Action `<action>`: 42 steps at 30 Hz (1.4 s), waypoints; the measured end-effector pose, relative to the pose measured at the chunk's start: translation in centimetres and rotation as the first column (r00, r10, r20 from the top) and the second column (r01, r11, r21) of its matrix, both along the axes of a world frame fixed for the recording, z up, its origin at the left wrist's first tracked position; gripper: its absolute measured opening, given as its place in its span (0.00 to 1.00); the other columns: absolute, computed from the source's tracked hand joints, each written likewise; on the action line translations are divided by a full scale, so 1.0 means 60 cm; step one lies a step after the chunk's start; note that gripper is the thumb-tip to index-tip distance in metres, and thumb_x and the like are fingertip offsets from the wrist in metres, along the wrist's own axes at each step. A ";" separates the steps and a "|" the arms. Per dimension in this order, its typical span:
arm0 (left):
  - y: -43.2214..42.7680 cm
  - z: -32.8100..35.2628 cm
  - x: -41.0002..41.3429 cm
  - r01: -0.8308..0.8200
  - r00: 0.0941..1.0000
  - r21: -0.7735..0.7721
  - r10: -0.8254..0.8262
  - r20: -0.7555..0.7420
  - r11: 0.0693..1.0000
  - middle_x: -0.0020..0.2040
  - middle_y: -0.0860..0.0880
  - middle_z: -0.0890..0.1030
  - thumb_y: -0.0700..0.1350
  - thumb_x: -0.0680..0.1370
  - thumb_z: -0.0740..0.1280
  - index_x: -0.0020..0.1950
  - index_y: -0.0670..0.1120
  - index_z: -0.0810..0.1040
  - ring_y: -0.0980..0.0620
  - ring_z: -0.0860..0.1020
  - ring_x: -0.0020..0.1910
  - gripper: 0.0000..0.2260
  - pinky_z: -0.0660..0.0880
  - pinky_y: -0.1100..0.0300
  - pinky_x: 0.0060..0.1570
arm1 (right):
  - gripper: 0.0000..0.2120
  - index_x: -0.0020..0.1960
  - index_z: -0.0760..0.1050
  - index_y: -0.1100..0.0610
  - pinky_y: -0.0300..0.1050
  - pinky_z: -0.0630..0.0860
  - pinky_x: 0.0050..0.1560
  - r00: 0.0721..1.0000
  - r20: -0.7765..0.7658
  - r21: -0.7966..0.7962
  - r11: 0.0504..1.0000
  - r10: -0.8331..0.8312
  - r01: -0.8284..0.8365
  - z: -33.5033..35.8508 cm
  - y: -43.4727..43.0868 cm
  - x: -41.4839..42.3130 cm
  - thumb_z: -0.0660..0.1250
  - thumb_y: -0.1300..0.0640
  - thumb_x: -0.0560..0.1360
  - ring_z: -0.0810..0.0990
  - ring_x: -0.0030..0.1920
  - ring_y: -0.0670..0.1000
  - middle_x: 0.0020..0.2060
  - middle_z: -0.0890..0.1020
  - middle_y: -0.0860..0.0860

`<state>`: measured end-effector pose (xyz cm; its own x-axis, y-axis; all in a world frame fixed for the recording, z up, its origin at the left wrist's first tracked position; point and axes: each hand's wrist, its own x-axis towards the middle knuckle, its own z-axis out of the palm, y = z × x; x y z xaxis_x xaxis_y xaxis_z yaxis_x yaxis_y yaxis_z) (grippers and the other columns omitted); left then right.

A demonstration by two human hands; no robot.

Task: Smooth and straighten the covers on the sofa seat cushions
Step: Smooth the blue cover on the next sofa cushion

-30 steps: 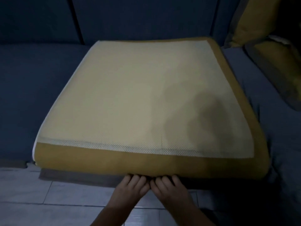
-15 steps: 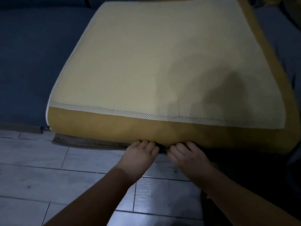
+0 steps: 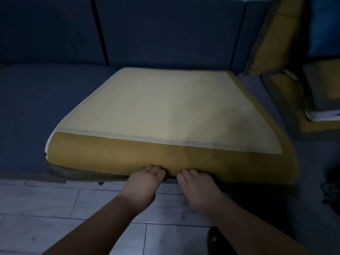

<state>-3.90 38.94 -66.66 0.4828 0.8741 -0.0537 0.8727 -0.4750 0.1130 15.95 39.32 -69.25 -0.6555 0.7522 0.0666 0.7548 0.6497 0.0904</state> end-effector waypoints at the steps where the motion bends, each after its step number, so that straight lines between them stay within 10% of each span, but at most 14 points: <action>1: 0.002 0.039 -0.001 -0.009 1.000 -0.007 0.009 0.018 1.000 0.35 0.53 0.77 0.34 0.49 0.75 0.39 0.49 0.78 0.54 0.77 0.32 0.23 0.59 0.67 0.25 | 0.18 0.36 0.73 0.55 0.38 0.55 0.21 1.000 0.030 -0.060 0.998 -0.010 0.012 0.038 0.005 0.002 0.78 0.57 0.50 0.71 0.26 0.49 0.28 0.73 0.50; 4: 0.014 0.155 -0.009 -0.007 0.994 0.016 0.005 0.112 1.000 0.48 0.51 0.76 0.31 0.66 0.68 0.51 0.47 0.75 0.52 0.75 0.48 0.17 0.67 0.62 0.38 | 0.24 0.39 0.73 0.57 0.38 0.48 0.22 0.997 0.072 -0.129 0.992 -0.005 0.014 0.190 0.019 -0.008 0.80 0.58 0.48 0.72 0.27 0.50 0.31 0.74 0.52; 9: 0.035 0.352 -0.013 -0.031 0.990 0.039 0.026 0.140 0.999 0.52 0.49 0.74 0.34 0.75 0.62 0.55 0.46 0.72 0.50 0.72 0.54 0.12 0.66 0.61 0.46 | 0.10 0.58 0.64 0.56 0.44 0.68 0.37 0.987 0.158 -0.180 0.982 -0.024 0.053 0.410 0.037 -0.026 0.61 0.61 0.78 0.74 0.48 0.52 0.54 0.73 0.53; 16: 0.075 0.569 -0.032 0.019 0.990 0.094 -0.032 0.135 0.995 0.47 0.48 0.75 0.36 0.75 0.62 0.45 0.49 0.65 0.46 0.74 0.50 0.09 0.65 0.58 0.42 | 0.08 0.51 0.67 0.57 0.45 0.63 0.26 0.994 0.093 0.034 0.998 0.056 -0.060 0.615 0.074 -0.023 0.65 0.65 0.75 0.73 0.33 0.52 0.40 0.74 0.53; 28: 0.256 0.878 -0.006 -0.033 0.996 0.251 0.012 0.083 0.967 0.45 0.51 0.74 0.37 0.77 0.60 0.47 0.48 0.68 0.49 0.74 0.46 0.06 0.72 0.54 0.44 | 0.05 0.56 0.63 0.57 0.50 0.70 0.40 0.994 0.054 0.189 0.976 0.098 -0.106 0.919 0.252 0.003 0.56 0.60 0.80 0.72 0.40 0.52 0.43 0.69 0.51; 42: 0.562 0.773 -0.022 -0.269 0.953 0.413 0.179 0.245 0.870 0.53 0.49 0.77 0.45 0.83 0.54 0.54 0.48 0.71 0.46 0.73 0.50 0.07 0.64 0.53 0.45 | 0.12 0.61 0.68 0.54 0.51 0.66 0.50 0.960 -0.206 0.229 0.945 -0.188 0.234 0.837 0.576 -0.041 0.50 0.55 0.83 0.73 0.55 0.55 0.55 0.76 0.52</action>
